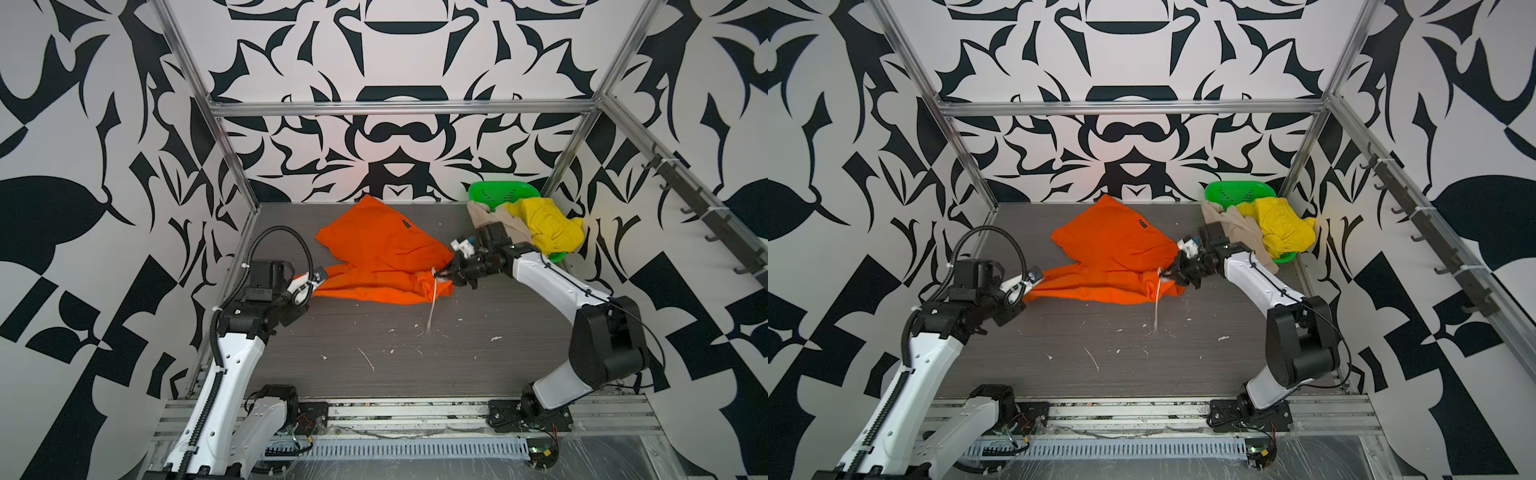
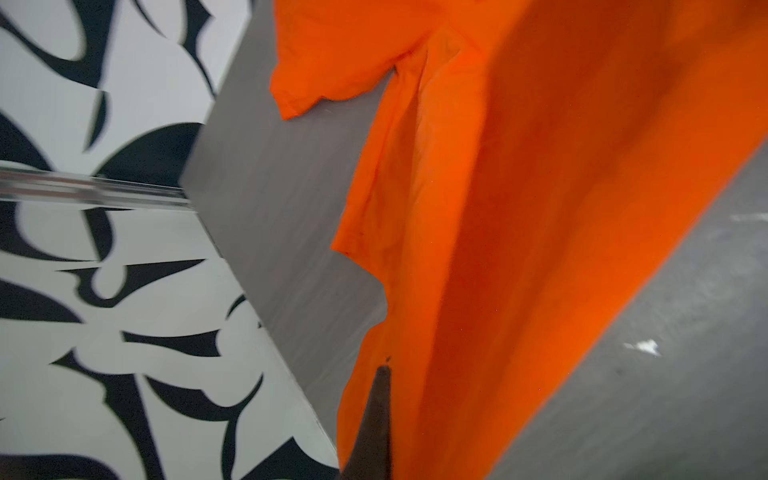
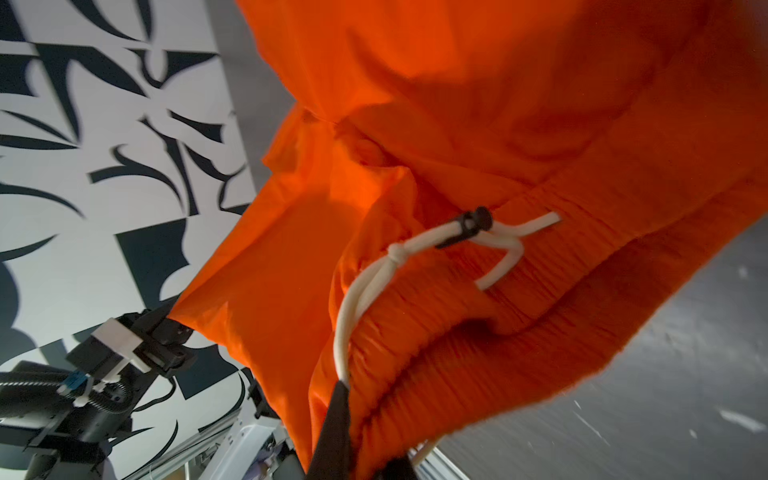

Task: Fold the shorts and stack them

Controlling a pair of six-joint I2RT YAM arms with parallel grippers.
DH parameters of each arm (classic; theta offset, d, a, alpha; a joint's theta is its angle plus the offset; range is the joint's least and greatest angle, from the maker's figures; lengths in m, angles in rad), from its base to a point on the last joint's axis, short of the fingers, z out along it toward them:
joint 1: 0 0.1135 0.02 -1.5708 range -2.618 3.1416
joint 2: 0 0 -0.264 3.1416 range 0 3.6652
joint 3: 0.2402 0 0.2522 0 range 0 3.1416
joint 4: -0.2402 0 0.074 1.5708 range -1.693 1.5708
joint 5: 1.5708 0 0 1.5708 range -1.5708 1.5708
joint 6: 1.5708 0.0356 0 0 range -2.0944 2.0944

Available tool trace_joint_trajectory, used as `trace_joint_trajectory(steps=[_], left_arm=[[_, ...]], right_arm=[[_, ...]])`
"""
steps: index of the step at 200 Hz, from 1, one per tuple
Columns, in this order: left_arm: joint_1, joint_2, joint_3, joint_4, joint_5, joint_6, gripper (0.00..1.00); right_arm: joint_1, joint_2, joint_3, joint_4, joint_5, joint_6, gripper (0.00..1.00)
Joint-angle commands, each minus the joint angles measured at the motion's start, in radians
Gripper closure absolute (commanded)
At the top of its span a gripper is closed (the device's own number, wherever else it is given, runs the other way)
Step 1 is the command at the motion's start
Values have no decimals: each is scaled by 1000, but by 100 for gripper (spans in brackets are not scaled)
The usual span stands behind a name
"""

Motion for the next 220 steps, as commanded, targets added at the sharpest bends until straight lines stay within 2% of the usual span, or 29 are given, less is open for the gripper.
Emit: trace_joint_trajectory(steps=[1,23,34,50,66,90,121,144,178,220], left_arm=[[-40,-52,-2,-162,-41,70,100],[-122,-76,-42,-285,-105,88,100],[-141,-91,-69,-332,-136,89,100],[-149,-129,-94,-373,-125,81,100],[-149,-158,-80,-374,-125,70,100],[-149,-143,-3,-316,-125,50,100],[-149,-25,103,-198,-156,104,100],[-150,81,168,-85,-165,158,100],[-150,261,293,19,-148,201,100],[-148,470,460,87,-149,257,100]], right_arm=[[33,-151,-95,63,9,40,100],[72,-236,-256,49,24,93,100],[89,-281,-337,42,35,127,100],[90,-357,-452,43,49,188,100],[90,-436,-520,24,54,225,100],[88,-527,-538,8,59,283,100],[62,-557,-532,21,24,410,100],[31,-549,-495,13,-19,443,100],[-58,-504,-463,26,-112,450,100],[-120,-416,-399,38,-171,410,100]])
